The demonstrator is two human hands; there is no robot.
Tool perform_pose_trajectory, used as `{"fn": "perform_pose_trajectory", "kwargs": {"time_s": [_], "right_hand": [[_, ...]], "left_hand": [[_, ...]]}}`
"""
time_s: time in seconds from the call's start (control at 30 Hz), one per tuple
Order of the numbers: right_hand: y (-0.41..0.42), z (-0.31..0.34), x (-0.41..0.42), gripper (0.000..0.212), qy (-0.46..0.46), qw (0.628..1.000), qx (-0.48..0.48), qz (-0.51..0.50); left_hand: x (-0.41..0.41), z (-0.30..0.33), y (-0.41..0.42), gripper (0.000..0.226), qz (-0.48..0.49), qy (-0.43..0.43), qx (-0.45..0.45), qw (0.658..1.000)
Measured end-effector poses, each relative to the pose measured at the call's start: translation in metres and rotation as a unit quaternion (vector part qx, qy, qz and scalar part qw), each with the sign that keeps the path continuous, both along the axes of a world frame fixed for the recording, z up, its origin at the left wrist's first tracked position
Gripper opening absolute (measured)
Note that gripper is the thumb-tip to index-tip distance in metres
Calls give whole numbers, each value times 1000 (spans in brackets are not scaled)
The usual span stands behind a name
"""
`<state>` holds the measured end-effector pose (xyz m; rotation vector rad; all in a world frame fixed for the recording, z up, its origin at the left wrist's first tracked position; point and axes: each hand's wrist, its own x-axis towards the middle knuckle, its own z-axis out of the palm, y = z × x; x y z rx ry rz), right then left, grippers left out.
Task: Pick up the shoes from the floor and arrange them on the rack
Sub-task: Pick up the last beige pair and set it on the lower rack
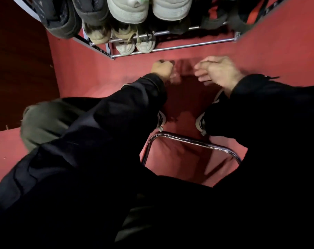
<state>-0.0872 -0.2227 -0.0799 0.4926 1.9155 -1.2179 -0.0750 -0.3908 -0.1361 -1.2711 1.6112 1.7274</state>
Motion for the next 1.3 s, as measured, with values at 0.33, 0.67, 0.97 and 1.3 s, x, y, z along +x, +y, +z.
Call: {"fn": "perform_pose_trajectory", "kwargs": {"time_s": [0.33, 0.67, 0.97, 1.3], "right_hand": [[96, 128, -54, 10, 65, 992, 19, 110], [298, 81, 6, 11, 105, 965, -11, -239], [342, -82, 111, 24, -72, 865, -27, -495], [372, -210, 60, 63, -115, 686, -152, -702]], "left_hand": [[-28, 114, 122, 19, -227, 143, 34, 963], [-60, 128, 300, 13, -434, 181, 17, 882], [-43, 46, 345, 14, -496, 90, 39, 863], [-45, 34, 320, 18, -397, 28, 22, 917]]}}
